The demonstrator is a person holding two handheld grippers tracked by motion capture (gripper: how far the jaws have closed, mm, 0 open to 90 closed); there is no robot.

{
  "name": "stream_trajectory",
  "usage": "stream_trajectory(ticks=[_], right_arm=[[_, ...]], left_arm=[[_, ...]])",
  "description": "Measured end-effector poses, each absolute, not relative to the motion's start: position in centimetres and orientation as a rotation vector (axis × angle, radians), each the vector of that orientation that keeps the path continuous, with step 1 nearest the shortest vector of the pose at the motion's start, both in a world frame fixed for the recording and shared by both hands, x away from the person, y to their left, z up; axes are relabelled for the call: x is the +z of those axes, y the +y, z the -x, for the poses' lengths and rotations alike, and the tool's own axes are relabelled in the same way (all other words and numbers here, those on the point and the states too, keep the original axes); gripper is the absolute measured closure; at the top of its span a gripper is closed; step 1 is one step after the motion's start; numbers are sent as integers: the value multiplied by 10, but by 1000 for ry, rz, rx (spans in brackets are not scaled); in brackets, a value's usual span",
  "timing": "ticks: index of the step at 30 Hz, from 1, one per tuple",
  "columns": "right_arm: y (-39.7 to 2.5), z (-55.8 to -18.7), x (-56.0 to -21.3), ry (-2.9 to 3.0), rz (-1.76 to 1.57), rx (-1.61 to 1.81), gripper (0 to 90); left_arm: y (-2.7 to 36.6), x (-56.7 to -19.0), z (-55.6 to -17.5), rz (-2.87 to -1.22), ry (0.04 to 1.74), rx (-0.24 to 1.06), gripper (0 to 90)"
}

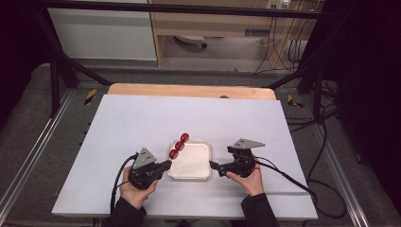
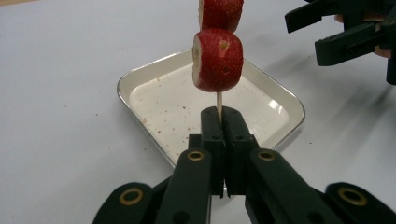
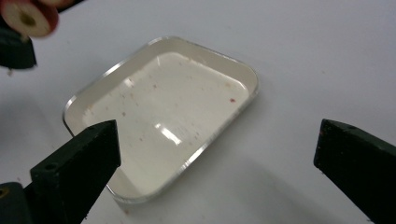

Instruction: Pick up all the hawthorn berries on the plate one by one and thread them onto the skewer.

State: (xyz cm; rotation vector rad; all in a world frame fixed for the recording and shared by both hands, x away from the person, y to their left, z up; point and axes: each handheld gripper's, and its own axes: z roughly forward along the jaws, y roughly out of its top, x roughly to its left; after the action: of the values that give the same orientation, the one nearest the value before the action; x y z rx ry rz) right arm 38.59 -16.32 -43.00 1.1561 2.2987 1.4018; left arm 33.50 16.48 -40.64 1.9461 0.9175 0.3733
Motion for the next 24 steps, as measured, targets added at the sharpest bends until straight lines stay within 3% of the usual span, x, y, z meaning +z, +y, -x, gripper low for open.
stream_trajectory(ticks=[24], right_arm=[[-246, -357, -458, 2330, -1169, 1257, 8]], left_arm=[[143, -386, -372, -2119, 878, 333, 886]])
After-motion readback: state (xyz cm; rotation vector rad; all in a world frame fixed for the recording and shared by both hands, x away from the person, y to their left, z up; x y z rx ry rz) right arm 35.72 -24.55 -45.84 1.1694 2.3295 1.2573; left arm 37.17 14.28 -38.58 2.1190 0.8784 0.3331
